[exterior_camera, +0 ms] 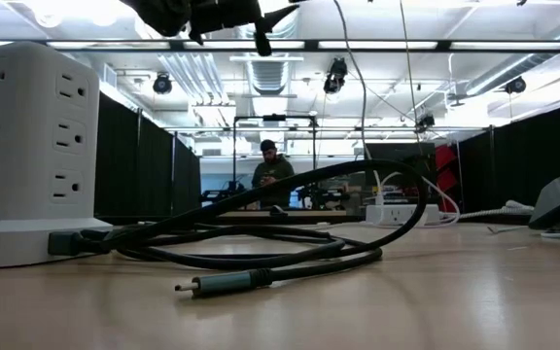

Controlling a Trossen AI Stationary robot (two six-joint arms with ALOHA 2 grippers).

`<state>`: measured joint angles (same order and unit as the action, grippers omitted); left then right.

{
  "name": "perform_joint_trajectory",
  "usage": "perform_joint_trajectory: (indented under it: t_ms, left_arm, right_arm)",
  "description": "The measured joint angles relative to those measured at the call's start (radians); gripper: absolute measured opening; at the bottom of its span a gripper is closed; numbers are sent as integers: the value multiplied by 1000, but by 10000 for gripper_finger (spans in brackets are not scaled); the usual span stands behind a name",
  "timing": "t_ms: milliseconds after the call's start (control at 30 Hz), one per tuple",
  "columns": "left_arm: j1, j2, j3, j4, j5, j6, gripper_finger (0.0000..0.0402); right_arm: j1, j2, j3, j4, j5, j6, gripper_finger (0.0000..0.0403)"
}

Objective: Plug in charger cables
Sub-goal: Insert the white charger adapter into the top outlet extension

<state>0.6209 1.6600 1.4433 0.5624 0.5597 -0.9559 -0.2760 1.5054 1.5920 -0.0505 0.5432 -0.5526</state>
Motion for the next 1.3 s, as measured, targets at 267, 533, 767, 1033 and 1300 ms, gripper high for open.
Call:
perform_joint_trajectory:
  t_ms: [267, 533, 767, 1033, 1300]
  left_arm:
    - [3, 2, -2, -13, 114, 220, 283]
    - [2, 2, -2, -35, 241, 406, 328]
    - [3, 2, -2, -165, 260, 567, 314]
    - [3, 1, -2, -386, 279, 803, 313]
    - [3, -2, -2, -532, 280, 906, 313]
  right_arm:
    - [-57, -1, 191, -536, -53, 406, 189]
    - [-301, 1, 302, -951, -419, 909, 189]
    - [-530, 50, 273, -1226, -727, 1129, 189]
    - [-678, 257, 262, -1395, -867, 1044, 189]
    - [-737, 507, 260, -1526, -944, 903, 189]
